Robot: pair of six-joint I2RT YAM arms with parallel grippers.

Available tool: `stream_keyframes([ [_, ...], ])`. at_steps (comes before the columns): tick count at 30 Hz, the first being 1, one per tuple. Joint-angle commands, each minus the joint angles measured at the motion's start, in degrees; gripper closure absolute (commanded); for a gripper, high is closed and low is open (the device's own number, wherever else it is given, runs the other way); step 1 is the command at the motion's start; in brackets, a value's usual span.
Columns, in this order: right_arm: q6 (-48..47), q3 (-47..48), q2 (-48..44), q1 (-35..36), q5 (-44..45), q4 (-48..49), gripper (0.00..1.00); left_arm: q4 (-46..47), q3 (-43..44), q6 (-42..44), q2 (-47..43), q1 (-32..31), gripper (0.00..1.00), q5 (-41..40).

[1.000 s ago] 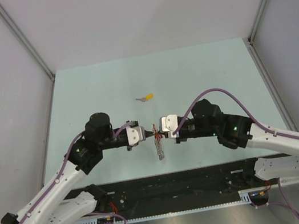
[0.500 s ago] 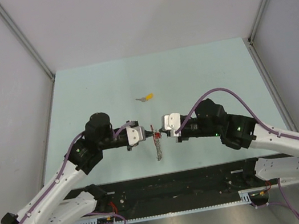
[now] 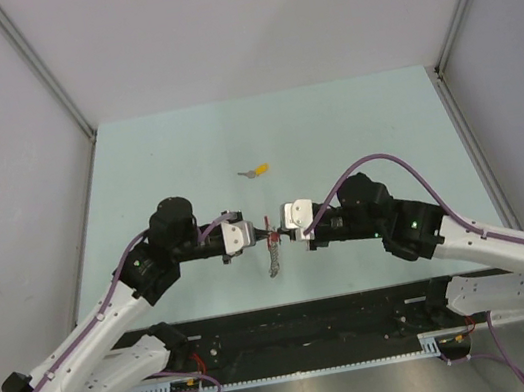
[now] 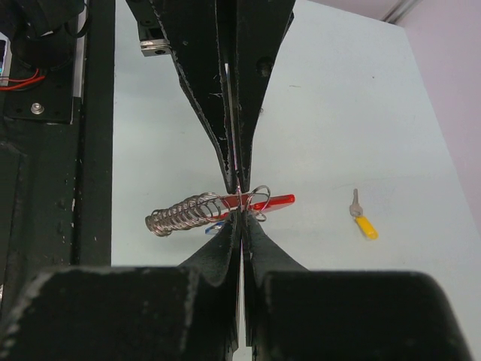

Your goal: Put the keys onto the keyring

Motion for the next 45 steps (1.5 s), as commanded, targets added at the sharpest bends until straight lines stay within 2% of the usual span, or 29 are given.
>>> stream_keyframes([
  [1, 0.58, 2.49, -0.01, 0.37, -1.21, 2.49, 1.00, 2.07, 0.30, 0.98, -0.21, -0.47, 1.00, 1.65],
  [45, 3.13, 3.20, 2.97, -2.09, -6.66, 3.73, 1.00, 2.77, 0.65, -0.25, -0.65, -1.79, 1.00, 3.67],
])
